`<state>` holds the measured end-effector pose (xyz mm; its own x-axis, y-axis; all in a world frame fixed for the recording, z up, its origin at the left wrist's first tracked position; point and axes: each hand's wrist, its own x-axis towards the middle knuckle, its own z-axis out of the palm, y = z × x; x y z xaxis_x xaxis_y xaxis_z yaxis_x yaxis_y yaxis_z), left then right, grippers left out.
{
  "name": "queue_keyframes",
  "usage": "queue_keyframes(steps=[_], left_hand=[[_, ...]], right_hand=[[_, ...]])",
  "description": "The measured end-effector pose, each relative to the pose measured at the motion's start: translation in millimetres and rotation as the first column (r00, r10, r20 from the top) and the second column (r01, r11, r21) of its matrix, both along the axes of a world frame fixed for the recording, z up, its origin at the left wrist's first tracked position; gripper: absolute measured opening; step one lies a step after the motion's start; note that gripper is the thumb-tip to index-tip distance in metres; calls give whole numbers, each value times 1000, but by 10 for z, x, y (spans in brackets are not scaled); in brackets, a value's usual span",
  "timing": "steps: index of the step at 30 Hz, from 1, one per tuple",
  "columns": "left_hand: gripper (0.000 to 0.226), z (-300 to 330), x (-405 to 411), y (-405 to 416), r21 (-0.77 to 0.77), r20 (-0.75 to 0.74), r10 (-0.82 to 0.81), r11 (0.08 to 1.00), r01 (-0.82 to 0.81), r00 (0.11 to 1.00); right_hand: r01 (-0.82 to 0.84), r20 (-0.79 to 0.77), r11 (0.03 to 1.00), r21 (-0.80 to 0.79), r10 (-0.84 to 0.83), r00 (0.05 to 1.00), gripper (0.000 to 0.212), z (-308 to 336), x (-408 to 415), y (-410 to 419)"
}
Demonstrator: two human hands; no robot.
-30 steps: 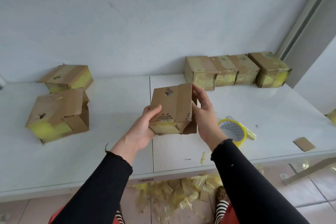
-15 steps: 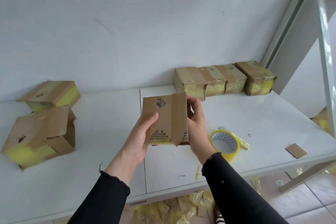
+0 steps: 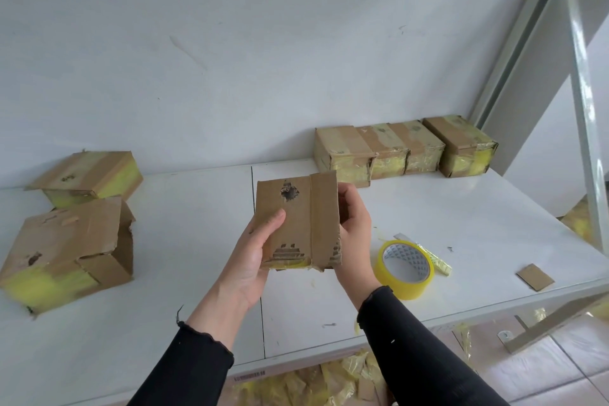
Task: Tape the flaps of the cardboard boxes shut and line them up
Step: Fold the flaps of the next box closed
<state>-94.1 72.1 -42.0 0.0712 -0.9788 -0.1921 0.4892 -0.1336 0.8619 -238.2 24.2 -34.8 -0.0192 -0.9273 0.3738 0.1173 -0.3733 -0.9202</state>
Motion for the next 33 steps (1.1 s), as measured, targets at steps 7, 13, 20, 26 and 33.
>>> queue_keyframes(steps=[7, 13, 20, 26, 33], left_hand=[[41, -23, 66, -50, 34, -31, 56, 998, -55, 998], [41, -85, 189, -103, 147, -229, 65, 989, -31, 971], [38, -110, 240, -131, 205, -221, 22, 979, 25, 975], [38, -124, 237, -146, 245, -286, 13, 968, 60, 958], [51, -141, 118, -138, 251, -235, 4, 966, 57, 972]], right_hand=[[-162, -59, 974, 160, 173, 983, 46, 48, -28, 30], [-402, -397, 898, 182, 441, 805, 50, 93, -246, -88], [-536, -401, 779, 324, 626, 669, 61, 108, -374, -75], [-597, -406, 735, 323, 677, 614, 52, 156, -407, -56], [-444, -606, 878, 176, 452, 654, 18, 62, -370, -89]])
